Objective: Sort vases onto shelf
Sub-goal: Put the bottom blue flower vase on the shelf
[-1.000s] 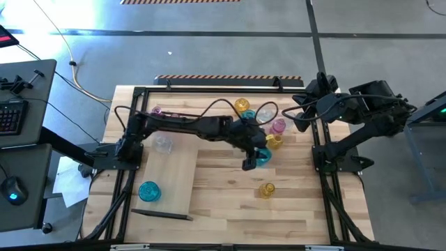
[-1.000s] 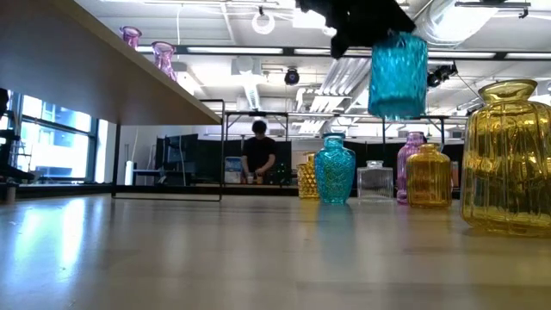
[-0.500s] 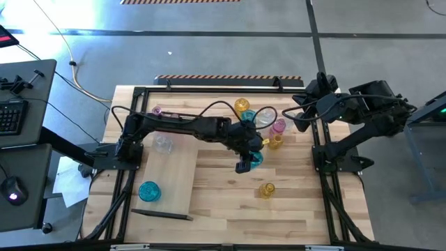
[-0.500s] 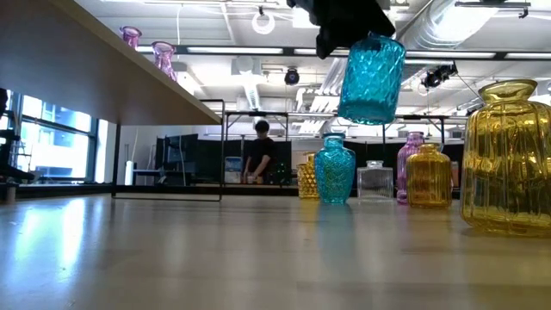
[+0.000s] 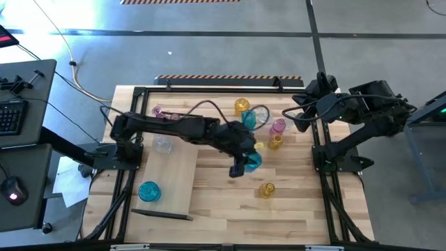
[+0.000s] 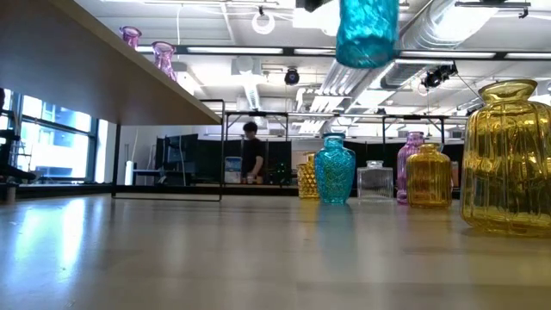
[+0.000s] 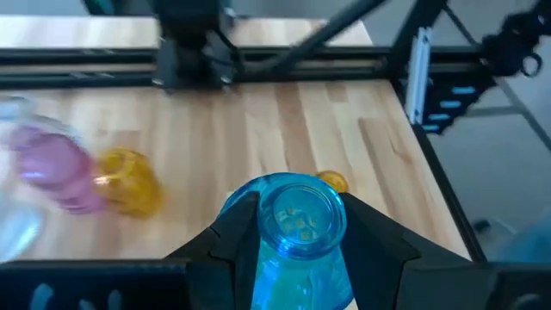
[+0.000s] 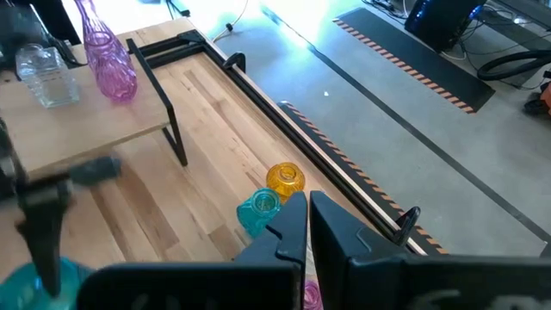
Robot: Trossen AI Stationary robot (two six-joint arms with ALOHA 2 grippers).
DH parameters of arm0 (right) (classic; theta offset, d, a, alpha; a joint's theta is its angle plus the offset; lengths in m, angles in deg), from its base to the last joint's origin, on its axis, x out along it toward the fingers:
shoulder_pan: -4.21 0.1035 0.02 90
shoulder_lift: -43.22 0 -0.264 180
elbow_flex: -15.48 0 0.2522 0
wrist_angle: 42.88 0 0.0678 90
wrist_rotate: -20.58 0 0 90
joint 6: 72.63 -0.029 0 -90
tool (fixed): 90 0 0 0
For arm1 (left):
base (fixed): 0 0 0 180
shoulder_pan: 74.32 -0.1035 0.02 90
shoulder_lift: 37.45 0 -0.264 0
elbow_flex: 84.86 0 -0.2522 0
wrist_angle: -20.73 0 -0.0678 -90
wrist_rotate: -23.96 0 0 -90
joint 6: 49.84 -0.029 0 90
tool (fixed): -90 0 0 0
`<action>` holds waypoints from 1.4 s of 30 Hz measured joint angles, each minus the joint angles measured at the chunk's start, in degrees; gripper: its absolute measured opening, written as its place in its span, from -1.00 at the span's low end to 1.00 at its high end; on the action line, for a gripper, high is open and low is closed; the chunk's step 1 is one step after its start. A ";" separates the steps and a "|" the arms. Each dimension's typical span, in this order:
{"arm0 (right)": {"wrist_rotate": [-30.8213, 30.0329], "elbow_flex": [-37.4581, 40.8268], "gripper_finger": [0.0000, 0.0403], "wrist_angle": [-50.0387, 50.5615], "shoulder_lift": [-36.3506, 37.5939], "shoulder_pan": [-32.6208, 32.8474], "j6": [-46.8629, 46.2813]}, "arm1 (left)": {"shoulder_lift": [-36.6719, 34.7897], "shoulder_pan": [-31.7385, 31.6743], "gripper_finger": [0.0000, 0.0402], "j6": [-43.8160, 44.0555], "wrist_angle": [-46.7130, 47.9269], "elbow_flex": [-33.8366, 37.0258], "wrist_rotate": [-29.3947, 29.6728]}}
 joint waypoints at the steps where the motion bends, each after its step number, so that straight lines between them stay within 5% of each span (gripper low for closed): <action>1: 0.00 0.00 -1.00 0.00 0.00 0.00 0.01 | -1.20 -0.04 -0.39 0.25 -0.01 0.46 0.67; 13: 0.20 0.00 -1.00 -0.02 0.00 -0.01 -0.96 | -21.99 1.97 -0.39 10.19 -1.75 20.46 10.62; 22: -0.69 0.00 -1.00 -0.03 -0.52 -0.01 -7.32 | -38.41 9.15 -0.39 20.41 2.42 33.56 14.05; 31: -0.61 0.00 -1.00 -0.02 -4.66 -0.01 -14.48 | -46.19 21.98 -0.39 25.45 10.61 35.07 20.70; 42: 1.31 0.02 -1.00 -0.04 -13.15 0.01 -19.94 | -45.24 36.07 -0.39 28.70 13.10 35.07 28.37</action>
